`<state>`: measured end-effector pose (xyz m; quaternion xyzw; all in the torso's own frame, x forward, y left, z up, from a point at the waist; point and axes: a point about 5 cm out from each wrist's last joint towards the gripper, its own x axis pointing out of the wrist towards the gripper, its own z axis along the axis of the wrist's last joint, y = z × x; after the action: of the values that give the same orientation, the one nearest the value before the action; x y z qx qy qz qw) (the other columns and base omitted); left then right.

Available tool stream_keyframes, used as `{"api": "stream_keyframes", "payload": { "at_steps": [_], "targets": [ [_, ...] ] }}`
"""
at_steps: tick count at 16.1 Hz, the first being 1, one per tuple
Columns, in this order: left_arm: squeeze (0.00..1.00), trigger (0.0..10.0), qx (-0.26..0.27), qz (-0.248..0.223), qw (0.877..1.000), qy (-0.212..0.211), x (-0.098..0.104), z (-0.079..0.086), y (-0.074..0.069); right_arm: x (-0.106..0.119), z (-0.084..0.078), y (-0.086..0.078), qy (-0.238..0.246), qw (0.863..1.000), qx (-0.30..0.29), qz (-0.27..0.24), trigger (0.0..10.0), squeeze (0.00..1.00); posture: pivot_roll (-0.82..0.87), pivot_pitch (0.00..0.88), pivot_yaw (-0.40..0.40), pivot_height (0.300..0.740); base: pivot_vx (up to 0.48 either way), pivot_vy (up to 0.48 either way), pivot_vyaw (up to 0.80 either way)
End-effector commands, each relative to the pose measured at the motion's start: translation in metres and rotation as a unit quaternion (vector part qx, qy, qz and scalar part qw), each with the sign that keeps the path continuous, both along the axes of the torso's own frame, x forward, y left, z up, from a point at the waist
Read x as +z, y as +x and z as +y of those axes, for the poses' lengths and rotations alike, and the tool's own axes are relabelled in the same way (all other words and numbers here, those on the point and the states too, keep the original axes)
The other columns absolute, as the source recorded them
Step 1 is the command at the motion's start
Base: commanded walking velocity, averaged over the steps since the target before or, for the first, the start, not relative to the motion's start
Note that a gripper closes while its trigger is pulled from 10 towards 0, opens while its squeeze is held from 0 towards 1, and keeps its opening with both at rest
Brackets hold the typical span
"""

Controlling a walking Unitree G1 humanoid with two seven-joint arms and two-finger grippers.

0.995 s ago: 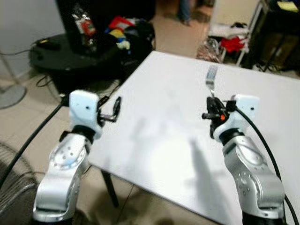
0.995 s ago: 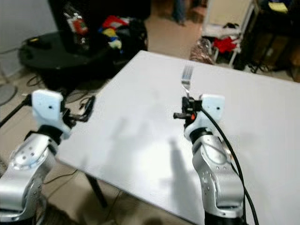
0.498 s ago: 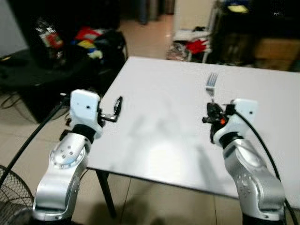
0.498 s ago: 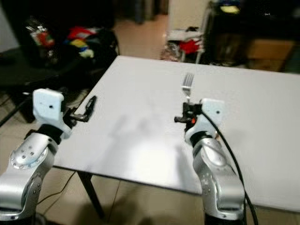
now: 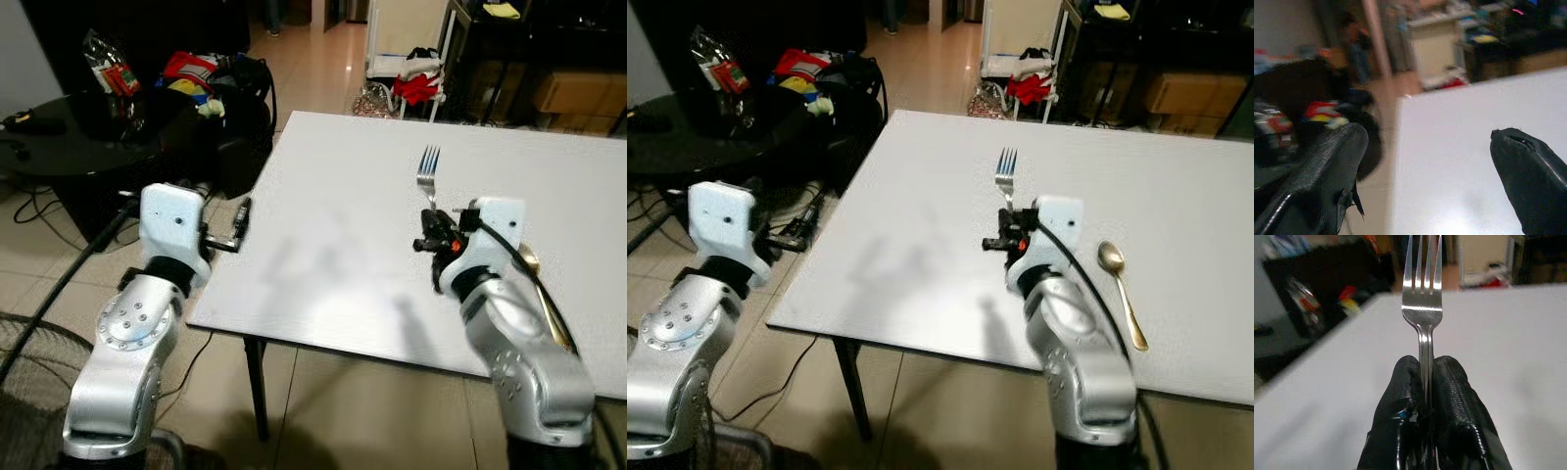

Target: Setting the table

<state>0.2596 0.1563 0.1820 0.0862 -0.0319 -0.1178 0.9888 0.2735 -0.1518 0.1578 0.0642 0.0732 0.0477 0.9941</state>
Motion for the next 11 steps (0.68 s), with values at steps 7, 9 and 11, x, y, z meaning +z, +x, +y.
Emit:
{"api": "stream_keyframes", "payload": {
  "at_steps": [7, 9, 11],
  "targets": [
    [0.0, 10.0, -0.176, 0.092, 0.979, 0.045, -0.016, -0.019, -0.023, -0.034, 0.035, 0.04, -0.001, 0.993, 0.027, 0.114, 10.0, 0.0, 0.09, 0.0, 0.044, 0.74, 0.0, 0.0, 0.0],
    [0.0, 10.0, -0.216, 0.116, 0.968, 0.053, -0.017, -0.019, -0.032, -0.049, 0.041, 0.045, 0.002, 0.988, 0.0, 0.157, 10.0, 0.0, 0.11, 0.0, 0.034, 0.74, 0.0, 0.0, 0.0],
    [0.0, 10.0, -0.232, 0.132, 0.962, 0.055, -0.018, -0.018, -0.037, -0.056, 0.047, 0.046, -0.014, 0.986, -0.01, 0.166, 10.0, 0.0, 0.12, 0.0, 0.036, 0.74, 0.0, 0.0, 0.0]
  ]
}}
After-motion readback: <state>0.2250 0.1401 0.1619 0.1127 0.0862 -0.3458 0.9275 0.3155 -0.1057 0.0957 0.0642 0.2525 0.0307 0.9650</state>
